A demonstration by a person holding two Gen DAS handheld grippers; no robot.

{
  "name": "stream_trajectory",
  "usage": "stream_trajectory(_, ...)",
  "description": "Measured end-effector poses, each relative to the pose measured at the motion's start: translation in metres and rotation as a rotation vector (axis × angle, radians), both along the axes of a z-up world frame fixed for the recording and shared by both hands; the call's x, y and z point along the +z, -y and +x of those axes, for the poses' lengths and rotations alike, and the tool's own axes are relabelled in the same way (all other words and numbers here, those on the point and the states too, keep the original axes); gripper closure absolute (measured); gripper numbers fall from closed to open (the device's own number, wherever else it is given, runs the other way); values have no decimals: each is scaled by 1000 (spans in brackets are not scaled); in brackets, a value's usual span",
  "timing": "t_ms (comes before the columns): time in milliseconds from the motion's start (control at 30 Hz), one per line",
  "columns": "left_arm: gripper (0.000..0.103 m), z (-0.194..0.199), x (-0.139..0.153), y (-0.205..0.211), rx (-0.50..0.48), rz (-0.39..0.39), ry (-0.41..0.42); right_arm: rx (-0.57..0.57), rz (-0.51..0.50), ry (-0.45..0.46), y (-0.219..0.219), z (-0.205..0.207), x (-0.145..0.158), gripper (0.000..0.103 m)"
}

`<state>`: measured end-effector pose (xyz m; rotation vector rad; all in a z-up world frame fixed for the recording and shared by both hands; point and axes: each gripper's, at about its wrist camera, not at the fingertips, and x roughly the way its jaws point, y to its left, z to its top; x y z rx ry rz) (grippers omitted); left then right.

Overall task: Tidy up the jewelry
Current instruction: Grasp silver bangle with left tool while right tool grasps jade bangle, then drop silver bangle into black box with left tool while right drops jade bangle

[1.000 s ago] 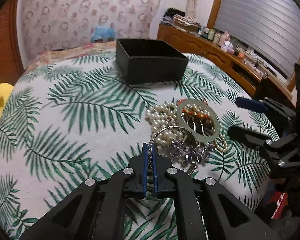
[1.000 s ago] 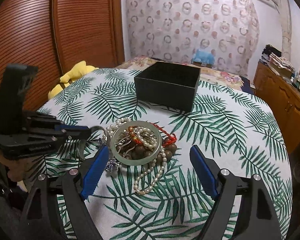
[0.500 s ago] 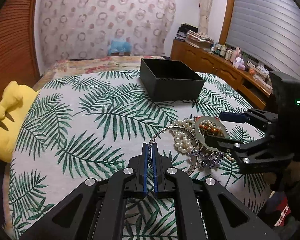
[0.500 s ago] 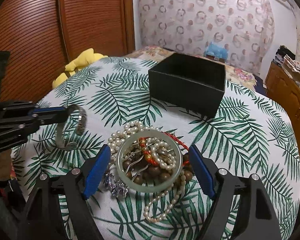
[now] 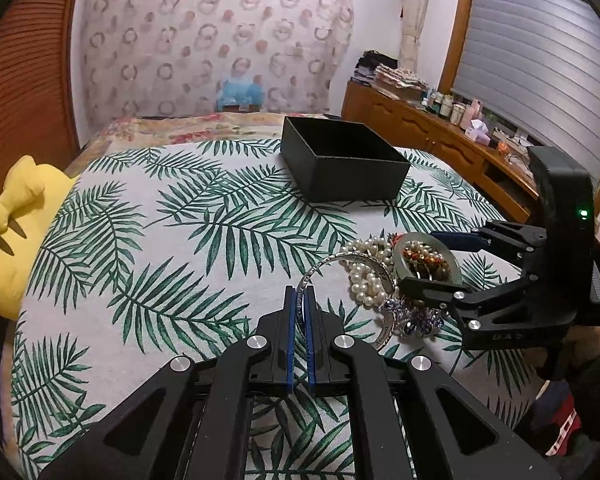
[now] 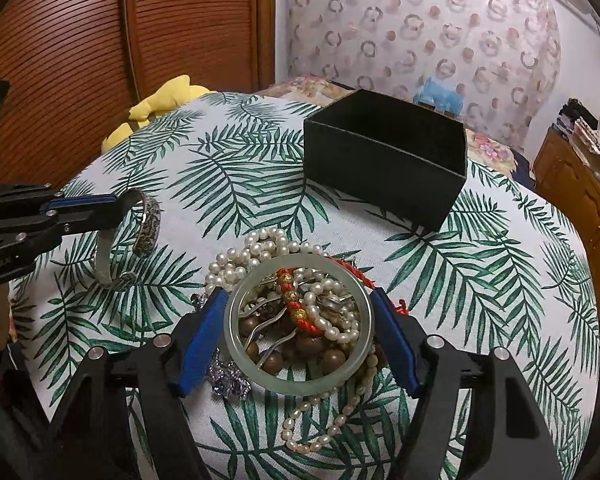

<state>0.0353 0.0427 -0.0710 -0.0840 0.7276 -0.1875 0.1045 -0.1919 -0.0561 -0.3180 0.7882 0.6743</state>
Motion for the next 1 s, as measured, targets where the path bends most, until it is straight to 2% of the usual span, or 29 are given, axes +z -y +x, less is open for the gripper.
stream_trajectory(267, 100, 11, 11, 9, -16, 26, 26, -15, 68, 59, 21, 9, 33, 29)
stream_trajectory(567, 100, 43, 38, 12, -28, 48, 83, -48, 94, 103, 29, 67, 63, 29)
stream_trajectory(767, 100, 73, 53, 18, -32, 75, 105, -74, 101, 139, 28, 96, 78, 29)
stream_trajectory(1000, 100, 122, 57, 27, -32, 84, 97, -122, 103, 135, 35, 121, 81, 28)
